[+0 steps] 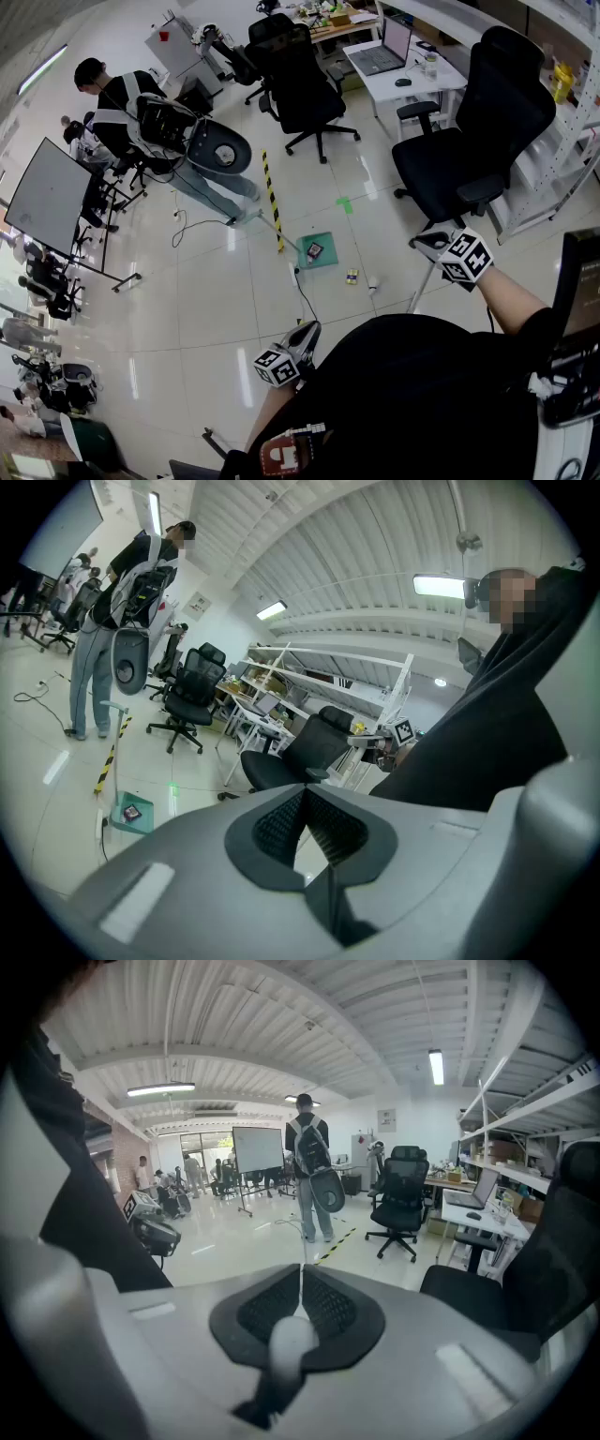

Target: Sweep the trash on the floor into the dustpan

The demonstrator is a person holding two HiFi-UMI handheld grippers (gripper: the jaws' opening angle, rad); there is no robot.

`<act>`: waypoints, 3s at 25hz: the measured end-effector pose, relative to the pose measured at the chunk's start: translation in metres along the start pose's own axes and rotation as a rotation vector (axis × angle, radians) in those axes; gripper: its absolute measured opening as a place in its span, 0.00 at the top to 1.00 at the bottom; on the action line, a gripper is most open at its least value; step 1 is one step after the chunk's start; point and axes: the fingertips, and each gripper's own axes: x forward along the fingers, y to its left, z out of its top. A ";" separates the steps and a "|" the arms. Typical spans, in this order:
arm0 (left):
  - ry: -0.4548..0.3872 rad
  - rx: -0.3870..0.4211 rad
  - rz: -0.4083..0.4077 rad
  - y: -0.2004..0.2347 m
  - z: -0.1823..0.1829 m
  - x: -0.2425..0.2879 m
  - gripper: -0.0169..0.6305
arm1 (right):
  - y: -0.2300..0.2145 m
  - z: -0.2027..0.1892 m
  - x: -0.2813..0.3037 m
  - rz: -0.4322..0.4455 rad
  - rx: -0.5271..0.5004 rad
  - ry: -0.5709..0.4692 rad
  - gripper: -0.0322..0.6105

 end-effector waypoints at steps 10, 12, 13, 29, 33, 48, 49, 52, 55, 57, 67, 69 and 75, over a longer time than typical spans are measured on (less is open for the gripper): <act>0.011 -0.014 -0.006 -0.028 -0.019 0.044 0.97 | -0.018 0.004 -0.009 0.058 -0.057 -0.018 0.94; 0.018 -0.016 -0.003 -0.027 -0.020 0.045 0.97 | -0.024 0.004 -0.006 0.056 -0.055 -0.016 0.94; 0.019 -0.018 -0.002 -0.024 -0.020 0.045 0.97 | -0.027 0.004 -0.002 0.052 -0.051 -0.013 0.94; 0.019 -0.092 -0.118 0.203 0.065 0.042 0.97 | -0.042 0.098 0.192 -0.043 0.040 0.079 0.94; 0.023 -0.104 -0.177 0.266 0.116 0.043 0.97 | -0.056 0.151 0.250 -0.073 0.064 0.109 0.94; 0.102 -0.244 0.052 0.337 0.114 0.038 0.97 | -0.124 0.166 0.446 0.055 0.128 0.174 0.94; 0.096 -0.253 0.078 0.332 0.112 0.035 0.97 | -0.128 0.162 0.453 0.057 0.138 0.173 0.94; 0.053 -0.300 0.140 0.315 0.111 0.016 0.97 | -0.134 0.166 0.464 0.050 0.164 0.147 0.94; 0.063 -0.356 0.173 0.300 0.102 0.000 0.97 | -0.138 0.182 0.475 0.026 0.178 0.116 0.95; 0.089 -0.367 0.172 0.290 0.093 -0.005 0.97 | -0.144 0.189 0.480 0.011 0.178 0.100 0.95; 0.141 -0.336 0.155 0.307 0.094 0.024 0.97 | -0.174 0.218 0.508 0.025 0.005 -0.036 0.95; 0.148 -0.335 0.151 0.304 0.101 0.024 0.97 | -0.167 0.223 0.507 0.039 -0.017 -0.035 0.95; 0.138 -0.322 0.134 0.302 0.108 0.016 0.97 | -0.173 0.258 0.492 0.013 -0.020 -0.095 0.95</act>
